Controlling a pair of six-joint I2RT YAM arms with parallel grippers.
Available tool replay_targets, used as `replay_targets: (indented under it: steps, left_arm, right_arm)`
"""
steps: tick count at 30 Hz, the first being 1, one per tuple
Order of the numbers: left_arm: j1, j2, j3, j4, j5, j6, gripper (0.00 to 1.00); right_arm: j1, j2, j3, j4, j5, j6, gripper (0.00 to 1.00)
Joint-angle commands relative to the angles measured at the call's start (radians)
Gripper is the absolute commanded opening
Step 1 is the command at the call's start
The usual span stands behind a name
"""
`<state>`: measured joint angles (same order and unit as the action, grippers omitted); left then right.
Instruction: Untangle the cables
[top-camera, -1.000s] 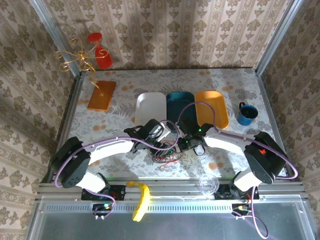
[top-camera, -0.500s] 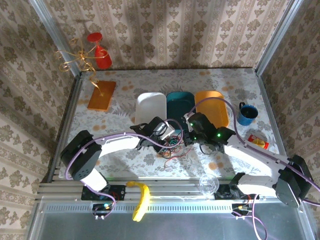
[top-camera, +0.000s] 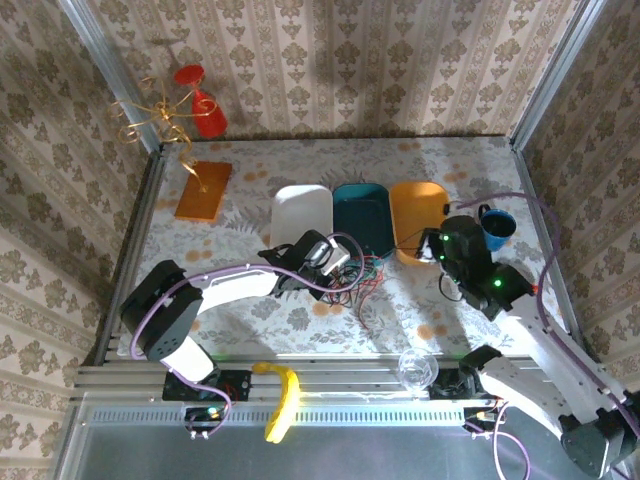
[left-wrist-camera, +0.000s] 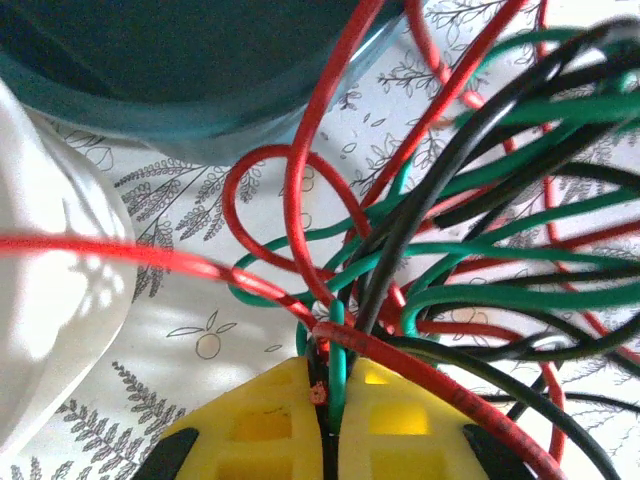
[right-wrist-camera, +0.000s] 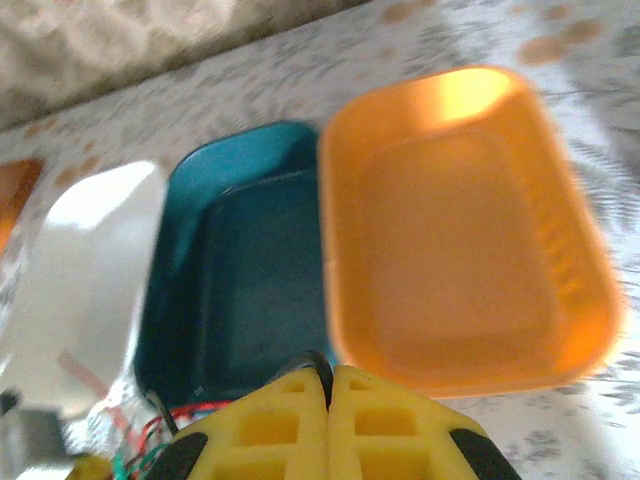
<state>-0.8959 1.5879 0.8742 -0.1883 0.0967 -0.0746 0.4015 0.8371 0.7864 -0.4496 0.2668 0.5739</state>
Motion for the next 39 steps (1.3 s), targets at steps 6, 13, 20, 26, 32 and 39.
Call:
replay_targets:
  steps: [6,13,20,26,32,39]
  left_arm:
    - [0.031,-0.062,-0.07,-0.12,0.028,0.022,0.0]
    - [0.064,-0.099,-0.111,-0.133,0.059,0.03,0.0]
    - [0.075,-0.136,-0.143,-0.125,0.06,-0.002,0.0]
    - [0.083,-0.155,-0.164,-0.111,0.072,-0.01,0.0]
    - [0.082,-0.157,-0.156,-0.105,0.1,0.008,0.0]
    - [0.078,-0.188,-0.121,-0.057,0.076,-0.015,0.04]
  right_arm:
    - [-0.188,-0.094,0.015,-0.034,0.16,0.095,0.01]
    - [-0.304,-0.129,0.072,-0.055,0.223,0.099,0.0]
    - [-0.37,-0.128,0.135,-0.114,0.368,0.083,0.0]
    - [-0.398,-0.098,0.152,-0.104,0.308,0.028,0.01]
    - [-0.397,-0.095,0.132,-0.036,0.083,-0.048,0.02]
    - [-0.395,-0.102,0.158,-0.025,-0.016,-0.089,0.03]
